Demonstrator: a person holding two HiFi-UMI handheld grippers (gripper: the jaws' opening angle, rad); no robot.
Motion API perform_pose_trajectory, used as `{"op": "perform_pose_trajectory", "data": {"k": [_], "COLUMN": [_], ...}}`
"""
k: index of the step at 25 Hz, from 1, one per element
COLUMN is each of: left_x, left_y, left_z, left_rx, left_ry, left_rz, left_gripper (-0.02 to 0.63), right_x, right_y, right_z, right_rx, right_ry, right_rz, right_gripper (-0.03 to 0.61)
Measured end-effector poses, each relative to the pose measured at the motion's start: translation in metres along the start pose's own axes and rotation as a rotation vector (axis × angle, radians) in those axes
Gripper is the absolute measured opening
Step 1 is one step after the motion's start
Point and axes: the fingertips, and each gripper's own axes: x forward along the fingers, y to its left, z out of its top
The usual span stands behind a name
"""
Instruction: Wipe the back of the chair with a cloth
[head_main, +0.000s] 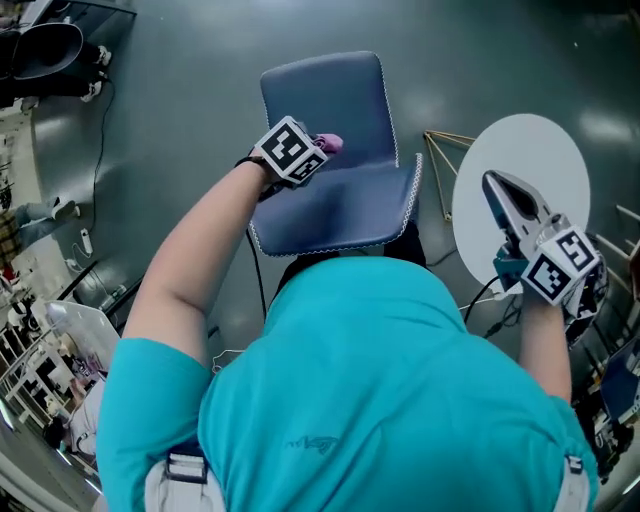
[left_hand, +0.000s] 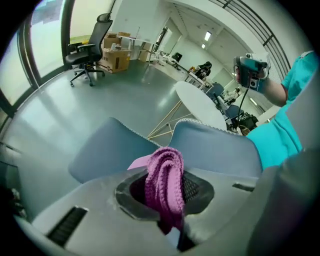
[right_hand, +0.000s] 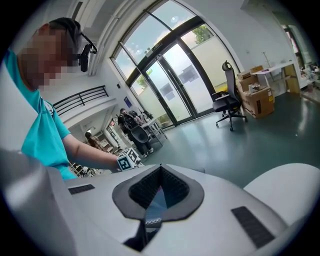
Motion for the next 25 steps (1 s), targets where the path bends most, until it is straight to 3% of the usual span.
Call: {"op": "perform_pose_trajectory", "data": {"k": [4, 10, 14, 22, 25], "left_x": [-0.055, -0.056, -0.037, -0.014, -0.005], "left_y": [0.040, 0.055, 0.050, 0.041, 0.033], "left_z": [-0.098, -0.198, -0.225, -0.236, -0.233], "left_rx": [0.000, 0.072, 0.118, 0.160, 0.172], "left_ry": [0.144, 0.407, 0.517, 0.733, 0.754], "left_rz": [0.152, 0.224, 0.195, 0.131, 0.115], "left_gripper": [0.058, 0.058, 0.058, 0.058, 0.058], "right_x": [0.042, 0.071, 0.076, 0.067, 0.056], "right_y": [0.039, 0.062, 0.068, 0.054, 0.045], "right_z": [0.010, 0.006, 0.003, -0.003, -0.003], "right_rx": [-0.042, -0.062, -0.065, -0.050, -0.035], "right_ry": [0.013, 0.053, 0.071, 0.067, 0.058], "right_rz": [0.071, 0.117, 0.119, 0.091, 0.074], "right_gripper": [-0.008, -0.008, -0.008, -0.008, -0.008]}}
